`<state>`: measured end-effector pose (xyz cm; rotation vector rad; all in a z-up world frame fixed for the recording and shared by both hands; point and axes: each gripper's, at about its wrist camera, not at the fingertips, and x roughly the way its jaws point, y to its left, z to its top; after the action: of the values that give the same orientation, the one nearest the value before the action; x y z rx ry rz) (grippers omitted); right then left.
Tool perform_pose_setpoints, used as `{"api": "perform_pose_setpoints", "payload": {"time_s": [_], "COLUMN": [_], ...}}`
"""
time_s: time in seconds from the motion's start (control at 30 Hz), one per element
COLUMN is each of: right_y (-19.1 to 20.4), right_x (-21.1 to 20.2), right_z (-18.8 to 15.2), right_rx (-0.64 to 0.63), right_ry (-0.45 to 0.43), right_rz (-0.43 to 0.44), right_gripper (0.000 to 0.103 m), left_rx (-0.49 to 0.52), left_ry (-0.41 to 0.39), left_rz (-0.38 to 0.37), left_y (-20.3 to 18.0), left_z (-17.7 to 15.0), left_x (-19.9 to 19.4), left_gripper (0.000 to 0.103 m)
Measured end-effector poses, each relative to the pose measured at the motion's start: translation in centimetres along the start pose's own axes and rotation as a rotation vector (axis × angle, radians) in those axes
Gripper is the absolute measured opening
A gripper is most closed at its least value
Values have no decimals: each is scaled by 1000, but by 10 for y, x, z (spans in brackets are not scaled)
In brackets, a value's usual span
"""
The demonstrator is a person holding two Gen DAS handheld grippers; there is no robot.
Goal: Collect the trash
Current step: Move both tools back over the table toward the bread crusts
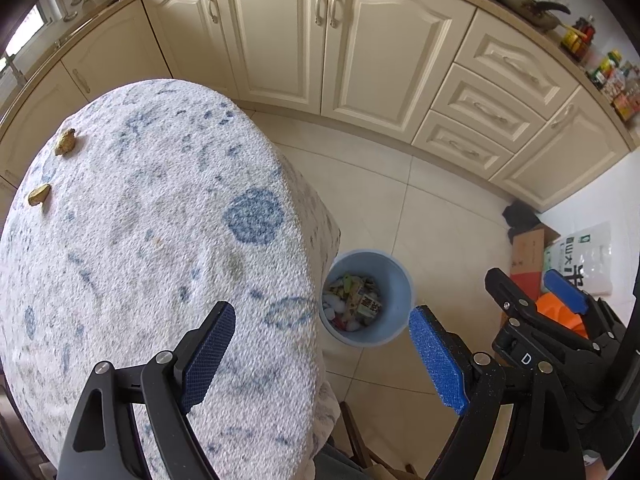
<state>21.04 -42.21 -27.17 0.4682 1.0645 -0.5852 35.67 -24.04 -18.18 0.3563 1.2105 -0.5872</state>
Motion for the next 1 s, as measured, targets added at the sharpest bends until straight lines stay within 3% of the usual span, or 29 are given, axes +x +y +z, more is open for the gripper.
{"api": "perform_pose_setpoints", "payload": {"time_s": [0.47,1.0], "right_y": [26,96], "right_x": [-55,-102], "right_z": [-20,-65], "right_rx": [-49,-168], "right_ry": [-94,-163], "right_rz": [34,104], "right_gripper": [83,83], "left_rx": [-16,-155], "left_ry": [-76,-139], "left_rz": [2,53], "left_y": [23,105], "left_z": [-47,-129], "left_x": [-62,-129], "left_gripper": [86,88]}}
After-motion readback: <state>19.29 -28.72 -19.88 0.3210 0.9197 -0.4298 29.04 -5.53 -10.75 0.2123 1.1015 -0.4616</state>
